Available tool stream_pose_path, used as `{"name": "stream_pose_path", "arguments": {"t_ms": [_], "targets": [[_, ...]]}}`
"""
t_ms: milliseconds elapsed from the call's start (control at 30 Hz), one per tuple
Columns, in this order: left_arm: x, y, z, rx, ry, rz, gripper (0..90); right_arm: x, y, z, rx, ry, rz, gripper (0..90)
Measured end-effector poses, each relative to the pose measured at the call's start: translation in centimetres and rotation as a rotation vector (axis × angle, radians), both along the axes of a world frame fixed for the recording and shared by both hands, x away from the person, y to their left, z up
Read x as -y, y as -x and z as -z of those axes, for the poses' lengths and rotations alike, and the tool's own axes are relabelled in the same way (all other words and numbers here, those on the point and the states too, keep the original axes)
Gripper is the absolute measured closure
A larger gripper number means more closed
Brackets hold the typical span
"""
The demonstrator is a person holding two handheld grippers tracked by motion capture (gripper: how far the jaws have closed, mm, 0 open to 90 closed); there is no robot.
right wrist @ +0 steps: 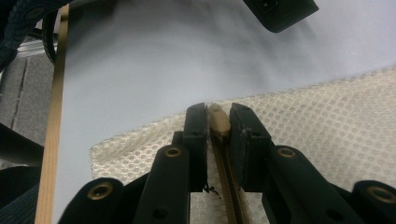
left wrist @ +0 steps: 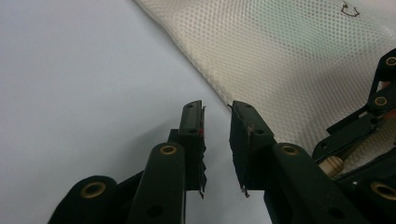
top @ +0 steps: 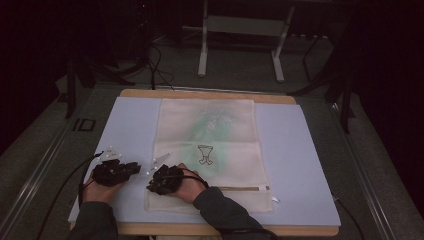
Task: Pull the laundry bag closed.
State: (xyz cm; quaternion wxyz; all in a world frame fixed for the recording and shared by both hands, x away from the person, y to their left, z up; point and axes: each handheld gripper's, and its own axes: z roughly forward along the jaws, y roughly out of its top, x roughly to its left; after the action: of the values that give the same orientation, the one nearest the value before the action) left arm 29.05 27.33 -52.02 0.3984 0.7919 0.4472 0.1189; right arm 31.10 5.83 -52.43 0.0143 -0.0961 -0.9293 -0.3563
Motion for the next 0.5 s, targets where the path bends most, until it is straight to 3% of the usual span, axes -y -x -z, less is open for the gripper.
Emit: {"name": "stream_pose_path", "arguments": {"t_ms": [200, 500], "targets": [[0.6, 0.1, 0.0, -0.011, -0.006, 0.029, 75.7, 0.1, 0.3, 0.2, 0.012, 0.002, 0.007, 81.5], [1.8, 0.5, 0.1, -0.036, -0.012, 0.111, 86.1, 0.2, 1.3, 0.5, 0.091, -0.002, 0.027, 81.6]]}}
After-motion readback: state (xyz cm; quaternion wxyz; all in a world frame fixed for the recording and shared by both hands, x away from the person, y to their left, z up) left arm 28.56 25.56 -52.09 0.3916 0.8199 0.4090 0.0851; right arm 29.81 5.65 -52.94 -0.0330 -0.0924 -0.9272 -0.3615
